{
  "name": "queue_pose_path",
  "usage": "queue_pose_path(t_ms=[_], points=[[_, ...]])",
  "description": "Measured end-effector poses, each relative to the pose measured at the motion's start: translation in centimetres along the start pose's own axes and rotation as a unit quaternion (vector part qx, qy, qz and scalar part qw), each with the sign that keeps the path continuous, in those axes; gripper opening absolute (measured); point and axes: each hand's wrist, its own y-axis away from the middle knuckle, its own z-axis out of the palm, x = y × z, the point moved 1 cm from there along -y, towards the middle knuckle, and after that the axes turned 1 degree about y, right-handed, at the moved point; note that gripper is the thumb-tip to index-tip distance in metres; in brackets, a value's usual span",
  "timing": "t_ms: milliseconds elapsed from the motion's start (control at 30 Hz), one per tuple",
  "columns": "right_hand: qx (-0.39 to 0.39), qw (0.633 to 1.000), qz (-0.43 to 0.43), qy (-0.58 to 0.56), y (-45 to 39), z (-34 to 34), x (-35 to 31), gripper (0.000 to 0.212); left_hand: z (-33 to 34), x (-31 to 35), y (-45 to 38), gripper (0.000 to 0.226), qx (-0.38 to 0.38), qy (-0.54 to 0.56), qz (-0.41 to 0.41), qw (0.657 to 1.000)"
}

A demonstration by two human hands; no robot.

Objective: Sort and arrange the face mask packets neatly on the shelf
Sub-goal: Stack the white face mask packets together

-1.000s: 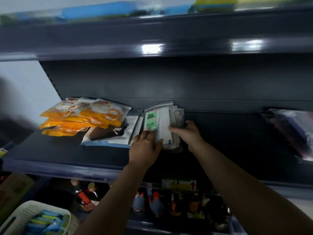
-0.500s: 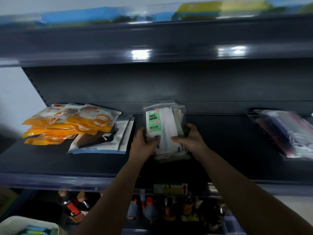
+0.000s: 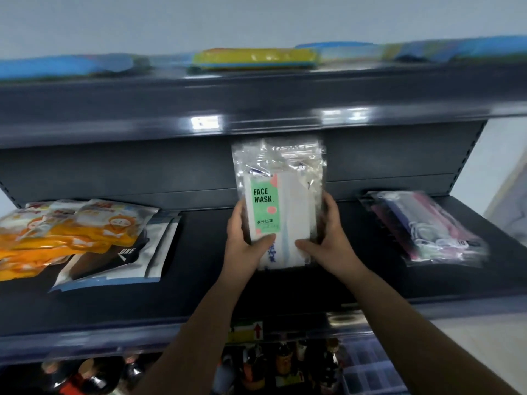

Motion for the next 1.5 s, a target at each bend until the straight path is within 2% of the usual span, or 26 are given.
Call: queue_pose_path(t_ms=[133, 300, 467, 600, 733, 867, 1167, 1233, 1333, 1500], points=[[0.016, 1.000, -0.002, -0.004, 0.7, -0.9, -0.3, 0.112, 1.5, 0.9, 0.5, 0.091, -0.004, 0.032, 0.019, 0.999], [0.044, 0.999, -0.011, 0.000, 1.5, -0.3, -0.3, 0.114, 2.3, 1.2, 1.3, 0.094, -0.001, 0.029, 0.037, 0.999], [0.045, 0.999, -0.009, -0.003, 2.0, 0.0, -0.4, 0.115, 2.1, 1.0, 1.8, 0.101, -0.005, 0.024, 0.019, 1.000], [0.064, 0.998, -0.007, 0.010, 2.4, 0.4, 0.0, 0.114, 2.5, 0.7, 2.1, 0.093, -0.022, 0.022, 0.029, 0.999], [0.069, 0.998, 0.004, 0.008, 2.6, 0.2, 0.1, 0.111, 2.0, 0.1, 2.0, 0.096, -0.015, 0.017, -0.014, 1.000], [0.064, 0.997, 0.022, 0.036, 3.1, 0.4, 0.7, 0.107, 1.5, -1.1, 2.2, 0.090, -0.018, -0.024, -0.045, 0.998], [0.053, 0.995, 0.055, 0.071, 3.0, 0.2, 2.0, 0.100, 2.2, -2.2, 2.2, 0.088, -0.028, -0.046, -0.048, 0.997], [0.062, 0.993, 0.062, 0.081, 2.6, -0.4, 1.9, 0.097, 2.8, -2.0, 1.6, 0.083, -0.019, -0.066, -0.051, 0.996], [0.079, 0.989, 0.087, 0.088, 1.6, -1.8, 1.5, 0.087, 4.2, -1.3, 0.4, 0.062, -0.014, -0.100, -0.074, 0.992], [0.059, 0.961, 0.203, 0.176, 0.0, -4.2, 1.8, 0.074, 6.5, -1.4, -1.5, 0.049, -0.033, -0.212, -0.162, 0.963]])
